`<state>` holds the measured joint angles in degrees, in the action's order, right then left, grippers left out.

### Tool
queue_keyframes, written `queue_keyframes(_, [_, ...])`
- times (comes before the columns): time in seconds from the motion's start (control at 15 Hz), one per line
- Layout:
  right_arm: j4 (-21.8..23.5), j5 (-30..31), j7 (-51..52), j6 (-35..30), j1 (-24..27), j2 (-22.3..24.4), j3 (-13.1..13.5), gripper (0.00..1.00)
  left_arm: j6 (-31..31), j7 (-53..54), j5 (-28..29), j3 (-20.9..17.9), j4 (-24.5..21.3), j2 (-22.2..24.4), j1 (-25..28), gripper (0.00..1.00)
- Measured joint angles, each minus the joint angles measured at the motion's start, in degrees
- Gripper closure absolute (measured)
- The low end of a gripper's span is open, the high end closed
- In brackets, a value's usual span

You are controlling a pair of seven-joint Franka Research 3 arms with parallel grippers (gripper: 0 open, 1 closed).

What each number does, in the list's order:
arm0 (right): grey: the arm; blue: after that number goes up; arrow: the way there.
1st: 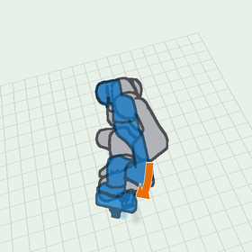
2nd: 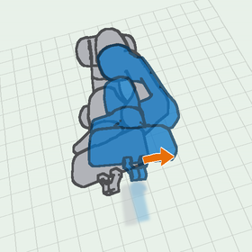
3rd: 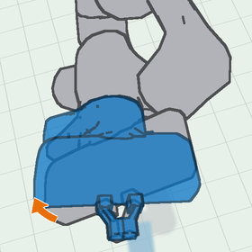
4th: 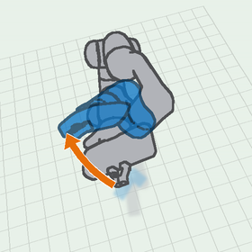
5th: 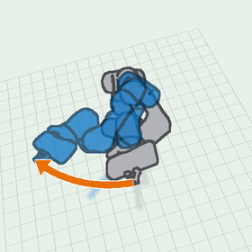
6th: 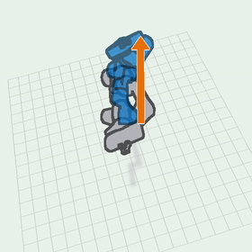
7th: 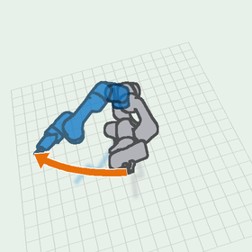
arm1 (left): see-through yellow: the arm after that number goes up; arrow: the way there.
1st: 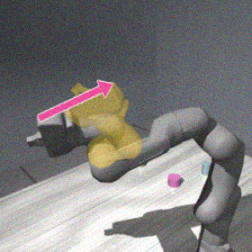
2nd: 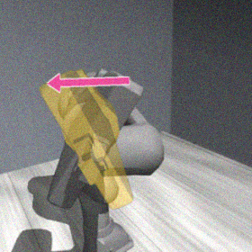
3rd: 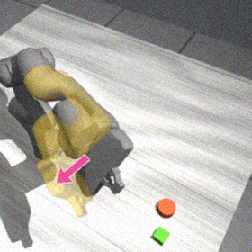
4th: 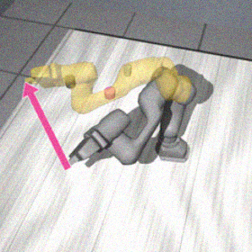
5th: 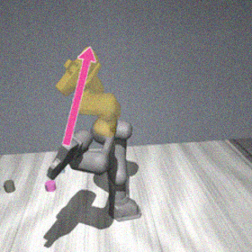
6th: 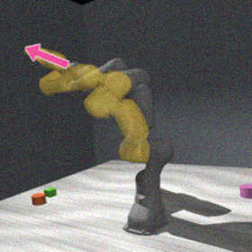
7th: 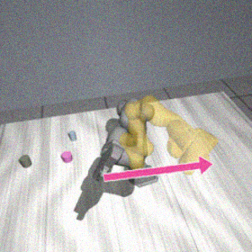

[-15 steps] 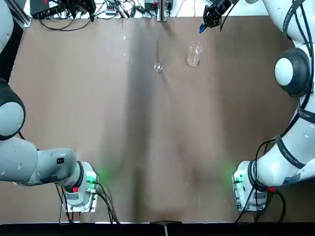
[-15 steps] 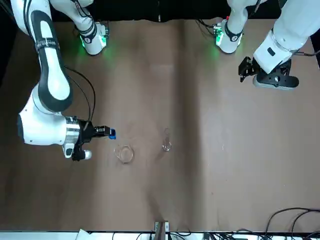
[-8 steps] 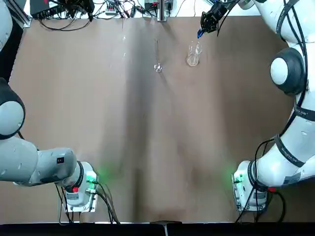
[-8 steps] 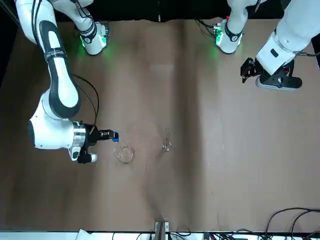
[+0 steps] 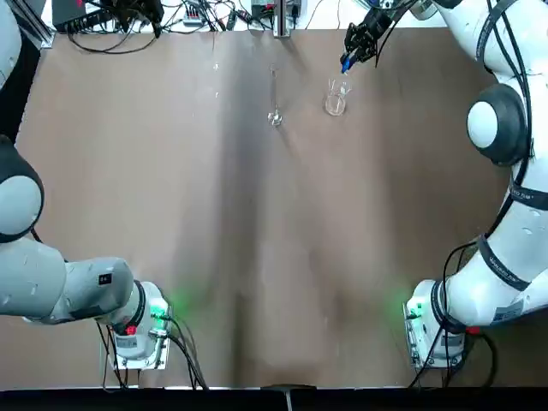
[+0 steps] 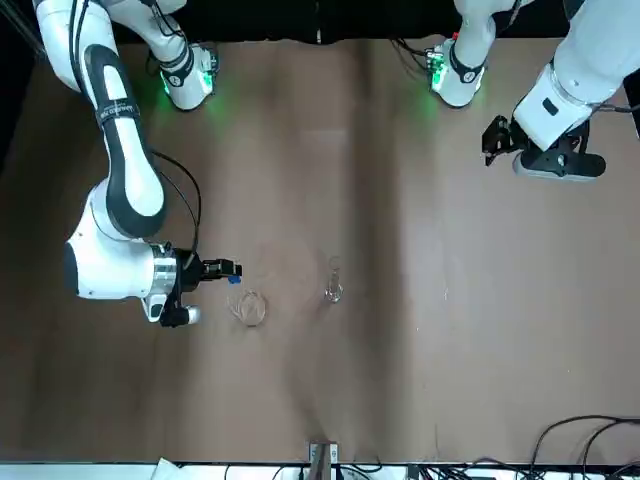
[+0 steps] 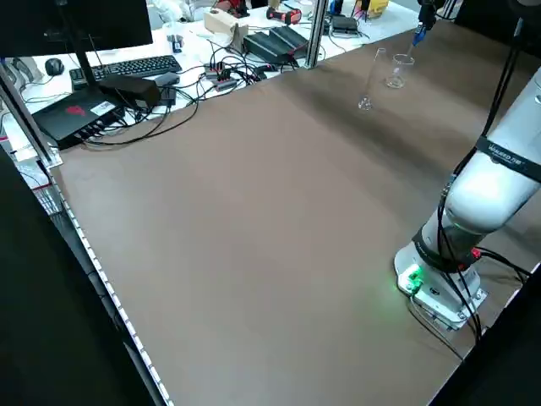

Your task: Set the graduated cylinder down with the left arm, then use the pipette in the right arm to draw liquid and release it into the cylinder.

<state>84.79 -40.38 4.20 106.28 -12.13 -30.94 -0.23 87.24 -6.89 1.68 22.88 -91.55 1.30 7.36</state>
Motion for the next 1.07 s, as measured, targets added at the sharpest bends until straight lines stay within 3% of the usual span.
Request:
queue_keyframes(0.2, [0.0, 0.0, 2.45, 0.06, 0.0, 0.0, 0.03, 0.31, -0.05, -0.08, 0.0, -0.03, 0.0, 0.0, 0.97, 0.0])
queue_keyframes(0.33, [0.0, 0.0, 3.01, 0.1, 0.03, 0.0, 0.09, 0.28, -0.05, -0.08, 0.0, -0.04, 0.0, 0.0, 1.27, 0.0])
queue_keyframes(0.47, [-0.04, 0.0, 3.21, 0.2, 0.07, 0.0, 0.13, 0.12, -0.05, -0.08, 0.0, -0.04, 0.0, 0.0, 1.34, 0.0])
queue_keyframes(1.07, [-0.15, 0.02, 3.24, 0.37, 0.48, 0.0, 0.28, 0.08, -0.05, -0.08, -0.14, -0.04, 0.0, 0.0, 1.8, 0.0])
